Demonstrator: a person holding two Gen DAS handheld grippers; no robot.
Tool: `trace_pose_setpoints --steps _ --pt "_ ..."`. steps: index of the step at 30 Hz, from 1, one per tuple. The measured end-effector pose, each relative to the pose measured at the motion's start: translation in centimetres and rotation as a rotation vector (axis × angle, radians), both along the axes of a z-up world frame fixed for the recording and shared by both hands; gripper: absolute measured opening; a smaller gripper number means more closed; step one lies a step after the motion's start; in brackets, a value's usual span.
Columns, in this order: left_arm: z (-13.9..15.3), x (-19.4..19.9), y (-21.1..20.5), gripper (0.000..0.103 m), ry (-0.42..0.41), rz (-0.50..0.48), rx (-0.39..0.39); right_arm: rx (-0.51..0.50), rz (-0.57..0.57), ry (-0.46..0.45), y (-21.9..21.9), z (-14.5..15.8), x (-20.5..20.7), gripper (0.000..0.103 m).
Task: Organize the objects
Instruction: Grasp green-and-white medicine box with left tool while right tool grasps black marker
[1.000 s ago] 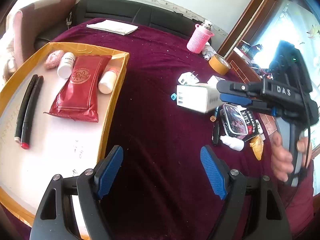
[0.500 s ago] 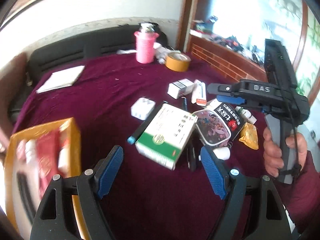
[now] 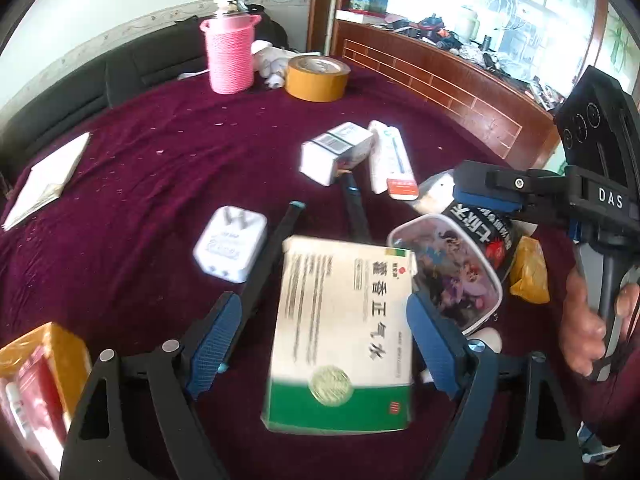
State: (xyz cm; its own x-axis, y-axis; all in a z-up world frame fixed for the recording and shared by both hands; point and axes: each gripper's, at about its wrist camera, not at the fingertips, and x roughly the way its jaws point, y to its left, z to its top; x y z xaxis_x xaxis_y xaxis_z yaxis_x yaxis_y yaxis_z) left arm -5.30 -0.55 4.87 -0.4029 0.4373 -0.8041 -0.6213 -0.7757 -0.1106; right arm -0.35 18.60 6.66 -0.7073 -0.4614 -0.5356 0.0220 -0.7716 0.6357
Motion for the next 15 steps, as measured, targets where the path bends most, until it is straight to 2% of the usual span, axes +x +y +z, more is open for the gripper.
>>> trace_pose_setpoints --steps 5,8,10,12,15 --pt "-1.0 1.3 2.1 0.082 -0.039 -0.057 -0.027 0.000 0.007 0.006 -0.2 0.1 0.2 0.053" --pt "-1.7 2.0 2.9 0.081 -0.050 -0.056 -0.045 0.000 0.004 0.001 -0.2 -0.1 0.2 0.053" --pt "-1.6 2.1 2.8 0.081 -0.046 -0.028 -0.012 0.006 0.001 0.005 -0.2 0.0 0.3 0.053" --pt "-1.8 1.9 2.7 0.075 -0.061 0.026 -0.034 0.019 -0.007 0.006 -0.1 0.0 0.4 0.053" --pt "-1.7 2.6 2.4 0.074 -0.058 0.049 -0.040 0.024 -0.017 -0.003 0.0 -0.2 0.3 0.053"
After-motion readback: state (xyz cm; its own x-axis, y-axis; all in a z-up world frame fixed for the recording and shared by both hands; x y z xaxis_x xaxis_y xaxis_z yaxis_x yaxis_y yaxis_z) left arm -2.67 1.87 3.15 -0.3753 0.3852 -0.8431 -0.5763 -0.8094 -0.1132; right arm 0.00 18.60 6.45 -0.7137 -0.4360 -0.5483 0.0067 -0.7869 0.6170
